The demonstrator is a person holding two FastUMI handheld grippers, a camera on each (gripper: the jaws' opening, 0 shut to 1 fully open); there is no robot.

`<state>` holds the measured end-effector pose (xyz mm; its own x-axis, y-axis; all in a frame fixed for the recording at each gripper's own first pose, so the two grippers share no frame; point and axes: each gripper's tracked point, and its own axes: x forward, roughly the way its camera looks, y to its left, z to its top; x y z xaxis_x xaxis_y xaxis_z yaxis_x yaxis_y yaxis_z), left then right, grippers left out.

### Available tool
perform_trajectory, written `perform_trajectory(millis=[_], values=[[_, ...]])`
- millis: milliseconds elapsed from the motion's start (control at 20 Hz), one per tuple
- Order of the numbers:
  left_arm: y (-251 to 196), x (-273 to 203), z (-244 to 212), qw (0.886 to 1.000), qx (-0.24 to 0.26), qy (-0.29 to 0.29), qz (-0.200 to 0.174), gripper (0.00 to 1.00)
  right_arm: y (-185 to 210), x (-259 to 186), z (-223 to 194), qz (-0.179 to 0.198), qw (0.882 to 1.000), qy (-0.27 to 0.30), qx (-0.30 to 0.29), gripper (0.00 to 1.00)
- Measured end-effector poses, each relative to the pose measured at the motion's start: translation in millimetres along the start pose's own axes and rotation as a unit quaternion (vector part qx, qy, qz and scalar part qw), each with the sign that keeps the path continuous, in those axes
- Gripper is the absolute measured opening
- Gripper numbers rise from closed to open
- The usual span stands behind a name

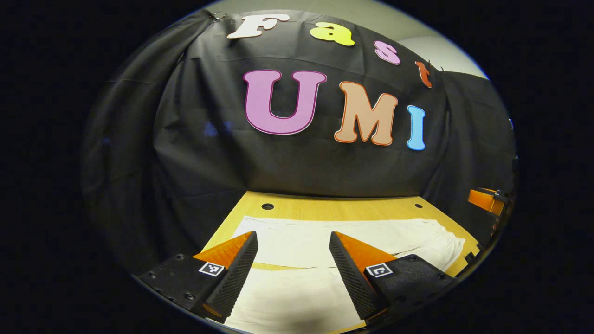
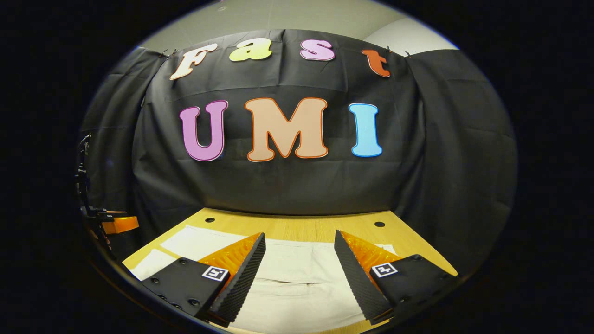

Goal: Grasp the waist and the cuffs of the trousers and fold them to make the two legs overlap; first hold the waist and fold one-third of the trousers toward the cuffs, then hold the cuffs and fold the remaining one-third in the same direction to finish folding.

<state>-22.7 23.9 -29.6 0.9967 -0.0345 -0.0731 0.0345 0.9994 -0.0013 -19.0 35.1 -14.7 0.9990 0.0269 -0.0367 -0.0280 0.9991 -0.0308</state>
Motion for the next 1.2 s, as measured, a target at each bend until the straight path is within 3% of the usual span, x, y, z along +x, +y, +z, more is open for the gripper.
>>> perform_trajectory(millis=[300,400,550,700,850,1050,1200], values=[[5,-6,-42,0.995,0.035,0.068,-0.063,0.95,6,-7,-13,-0.003,1.0,0.011,0.005,0.96],[4,-10,-62,0.987,0.073,0.103,-0.095,0.94,7,-9,-19,-0.005,1.0,0.016,0.006,0.96],[-3,-20,-93,0.967,0.126,0.156,-0.156,0.94,8,-13,-27,-0.009,1.0,0.027,-0.001,0.96],[-9,-33,-139,0.933,0.173,0.222,-0.225,0.92,7,-20,-31,-0.013,0.999,0.03,0.001,0.96],[-2,-47,-187,0.887,0.238,0.282,-0.276,0.87,0,-25,-36,-0.024,0.999,0.037,-0.005,0.96],[20,-66,-224,0.822,0.307,0.35,-0.328,0.86,-19,-33,-45,-0.047,0.998,0.049,-0.009,0.96],[35,-76,-234,0.788,0.327,0.389,-0.346,0.85,-28,-37,-53,-0.061,0.996,0.058,-0.006,0.96]])
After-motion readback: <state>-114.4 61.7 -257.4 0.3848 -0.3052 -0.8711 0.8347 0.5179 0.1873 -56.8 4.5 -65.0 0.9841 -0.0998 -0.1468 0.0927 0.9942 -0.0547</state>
